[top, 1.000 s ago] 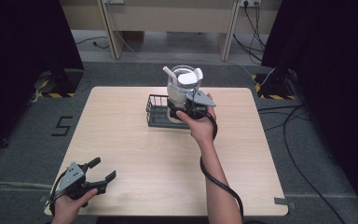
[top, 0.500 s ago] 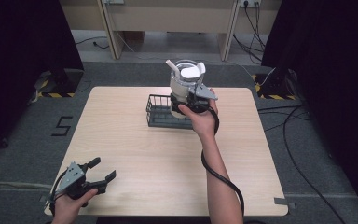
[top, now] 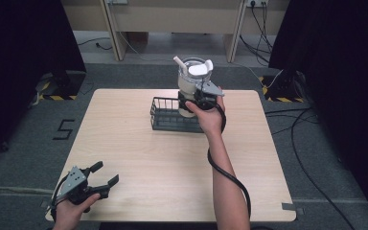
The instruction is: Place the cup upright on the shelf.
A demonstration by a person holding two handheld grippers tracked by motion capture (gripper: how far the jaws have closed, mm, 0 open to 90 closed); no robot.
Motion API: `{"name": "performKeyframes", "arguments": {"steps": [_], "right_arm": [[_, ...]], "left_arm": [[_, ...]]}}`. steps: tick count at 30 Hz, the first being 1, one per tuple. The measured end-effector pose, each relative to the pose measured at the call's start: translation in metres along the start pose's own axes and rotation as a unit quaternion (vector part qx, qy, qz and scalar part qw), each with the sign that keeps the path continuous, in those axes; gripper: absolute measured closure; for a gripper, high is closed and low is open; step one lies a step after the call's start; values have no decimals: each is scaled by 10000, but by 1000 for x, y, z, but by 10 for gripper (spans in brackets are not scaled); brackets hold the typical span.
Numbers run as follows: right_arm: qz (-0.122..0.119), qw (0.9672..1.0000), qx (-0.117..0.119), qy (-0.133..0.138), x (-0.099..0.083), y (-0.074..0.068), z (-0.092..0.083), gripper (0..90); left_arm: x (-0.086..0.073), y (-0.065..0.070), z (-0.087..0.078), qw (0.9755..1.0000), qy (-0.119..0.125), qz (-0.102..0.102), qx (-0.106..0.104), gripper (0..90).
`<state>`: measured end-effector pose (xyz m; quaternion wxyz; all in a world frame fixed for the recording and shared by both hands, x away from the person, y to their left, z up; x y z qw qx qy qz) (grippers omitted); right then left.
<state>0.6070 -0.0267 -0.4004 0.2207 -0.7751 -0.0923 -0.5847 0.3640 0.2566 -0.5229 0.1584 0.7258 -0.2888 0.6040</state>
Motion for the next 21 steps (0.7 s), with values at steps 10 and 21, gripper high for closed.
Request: {"name": "performKeyframes", "arguments": {"steps": [10, 21], "right_arm": [[117, 9998, -137, -65, 3, 9, 13, 110], [146, 9995, -197, -205, -6, 12, 28, 110]], "left_arm": [[0, -1, 0, 10000, 14, -27, 4, 146], [0, -1, 0, 10000, 16, -41, 6, 146]]}}
Point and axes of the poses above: each handheld gripper's, and its own axes: z roughly forward along the jaws, x roughly out of its top, y roughly to its right, the point moved 9 cm from there along z, roughly forward along the jaws, and after that the axes turned 12 degrees about z, right-handed, at the moved point
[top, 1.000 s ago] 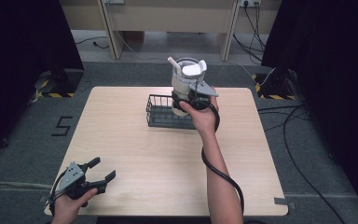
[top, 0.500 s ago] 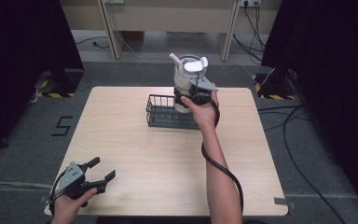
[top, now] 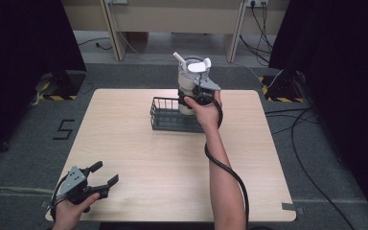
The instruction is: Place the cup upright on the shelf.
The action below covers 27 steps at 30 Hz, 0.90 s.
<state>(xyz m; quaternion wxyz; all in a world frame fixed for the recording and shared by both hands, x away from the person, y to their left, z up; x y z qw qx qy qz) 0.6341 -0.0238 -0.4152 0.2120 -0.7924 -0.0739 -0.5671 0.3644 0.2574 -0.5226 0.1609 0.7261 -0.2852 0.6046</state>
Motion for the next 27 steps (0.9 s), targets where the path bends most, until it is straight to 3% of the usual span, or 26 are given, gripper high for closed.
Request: {"name": "performKeyframes", "arguments": {"steps": [16, 27], "right_arm": [[-7, 9994, -131, -329, -33, 7, 21, 110], [-64, 9996, -109, -247, -38, 7, 26, 105]], "left_arm": [[0, 0, 0, 10000, 1, -2, -12, 146], [0, 1, 0, 10000, 3, 7, -31, 146]]}}
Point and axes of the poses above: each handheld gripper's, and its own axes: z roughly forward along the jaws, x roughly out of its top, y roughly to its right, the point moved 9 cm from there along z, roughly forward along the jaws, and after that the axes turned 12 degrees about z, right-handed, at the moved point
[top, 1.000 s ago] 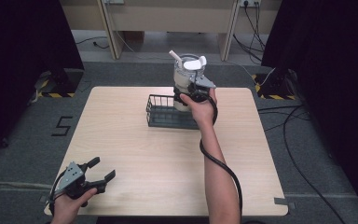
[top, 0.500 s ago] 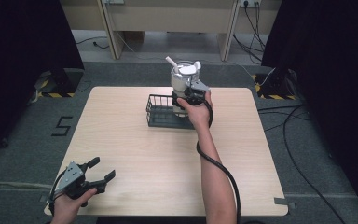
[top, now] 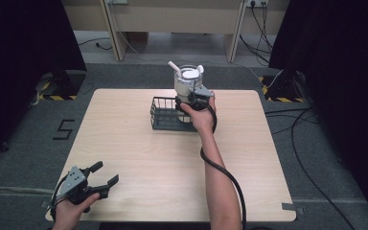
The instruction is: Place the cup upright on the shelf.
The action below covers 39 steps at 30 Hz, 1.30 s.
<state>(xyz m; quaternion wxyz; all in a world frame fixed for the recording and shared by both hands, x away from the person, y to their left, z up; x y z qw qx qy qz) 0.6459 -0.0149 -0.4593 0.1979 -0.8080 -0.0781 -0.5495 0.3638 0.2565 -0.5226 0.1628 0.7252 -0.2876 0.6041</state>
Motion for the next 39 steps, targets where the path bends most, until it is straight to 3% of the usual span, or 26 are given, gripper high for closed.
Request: {"name": "performKeyframes", "arguments": {"steps": [7, 12, 14, 15, 16, 22, 28, 39], "right_arm": [[76, 9998, 184, 33, -6, -1, 0, 67], [54, 9998, 177, 110, -8, -1, -1, 64], [-6, 9998, 164, 112, -8, 0, -1, 61], [-154, 9996, 162, 152, -7, 1, -1, 62], [-61, 9998, 152, 109, -9, -1, -2, 68], [-146, 9995, 158, 209, -11, -3, -6, 73], [-171, 9993, 134, 301, -12, -3, -14, 74], [-290, 9992, 131, 238, -17, 1, -34, 76]], "left_arm": [[0, 2, 0, 10000, -8, 23, -24, 146], [-1, 1, 1, 10000, -26, 28, -19, 146], [-1, 1, 1, 10000, -27, 29, -16, 146], [-1, 1, 1, 10000, -26, 31, -15, 146], [-1, 1, 1, 10000, -26, 34, -16, 146], [0, 1, 1, 10000, -17, 34, -16, 146], [0, 1, 1, 10000, -17, 38, -14, 146], [0, 3, 1, 10000, -14, 60, -17, 146]]}}
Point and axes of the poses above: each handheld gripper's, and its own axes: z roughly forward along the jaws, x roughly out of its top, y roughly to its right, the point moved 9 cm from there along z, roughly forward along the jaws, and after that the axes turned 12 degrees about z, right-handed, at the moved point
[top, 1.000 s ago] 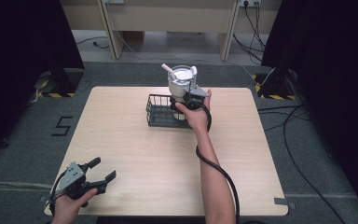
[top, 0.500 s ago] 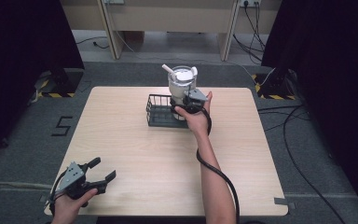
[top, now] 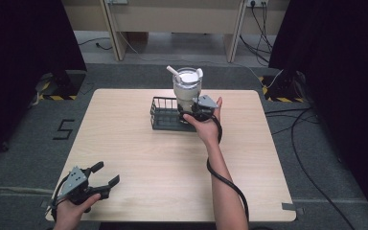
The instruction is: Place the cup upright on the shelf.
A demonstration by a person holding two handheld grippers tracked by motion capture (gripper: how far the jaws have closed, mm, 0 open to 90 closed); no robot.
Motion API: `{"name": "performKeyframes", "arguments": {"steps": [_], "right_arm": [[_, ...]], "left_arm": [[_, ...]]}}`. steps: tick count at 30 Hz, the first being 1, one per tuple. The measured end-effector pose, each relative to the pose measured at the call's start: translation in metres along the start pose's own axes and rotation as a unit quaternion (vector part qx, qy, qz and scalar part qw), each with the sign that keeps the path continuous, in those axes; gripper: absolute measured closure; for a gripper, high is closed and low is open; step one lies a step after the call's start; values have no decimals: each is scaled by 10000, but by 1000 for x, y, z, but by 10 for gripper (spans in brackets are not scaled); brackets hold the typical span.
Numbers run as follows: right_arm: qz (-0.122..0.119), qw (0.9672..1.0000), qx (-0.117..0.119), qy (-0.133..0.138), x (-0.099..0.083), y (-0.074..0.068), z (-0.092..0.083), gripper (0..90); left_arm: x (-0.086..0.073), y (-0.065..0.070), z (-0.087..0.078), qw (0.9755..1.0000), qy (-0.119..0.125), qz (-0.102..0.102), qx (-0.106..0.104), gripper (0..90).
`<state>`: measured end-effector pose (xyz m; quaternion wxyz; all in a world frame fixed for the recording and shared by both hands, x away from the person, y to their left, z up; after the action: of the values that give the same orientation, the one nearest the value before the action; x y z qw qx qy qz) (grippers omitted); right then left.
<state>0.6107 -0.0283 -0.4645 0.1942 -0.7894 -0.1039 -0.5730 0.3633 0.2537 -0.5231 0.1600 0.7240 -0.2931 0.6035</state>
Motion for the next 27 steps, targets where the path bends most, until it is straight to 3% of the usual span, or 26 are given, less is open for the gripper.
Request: {"name": "performKeyframes", "arguments": {"steps": [8, 15, 22, 27], "right_arm": [[-37, 10000, 12, -15, -1, 2, -21, 81], [175, 9998, 77, 16, -2, 6, -40, 91], [45, 9999, 77, -66, -8, 7, -55, 98], [101, 9999, 99, -71, -11, 8, -64, 105]], "left_arm": [[0, 1, 0, 10000, -4, 8, -2, 146], [0, 1, 0, 10000, -11, -10, -2, 145], [-1, 1, 1, 10000, -36, 14, 1, 145], [-1, 2, 1, 10000, -43, 14, 4, 145]]}}
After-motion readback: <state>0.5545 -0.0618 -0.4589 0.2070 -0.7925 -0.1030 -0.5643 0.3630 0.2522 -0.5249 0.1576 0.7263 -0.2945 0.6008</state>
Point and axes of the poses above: each handheld gripper's, and its own axes: z roughly forward along the jaws, x roughly out of its top, y roughly to its right, the point moved 9 cm from there along z, roughly forward along the jaws, and after that the axes turned 12 degrees about z, right-handed, at the moved point
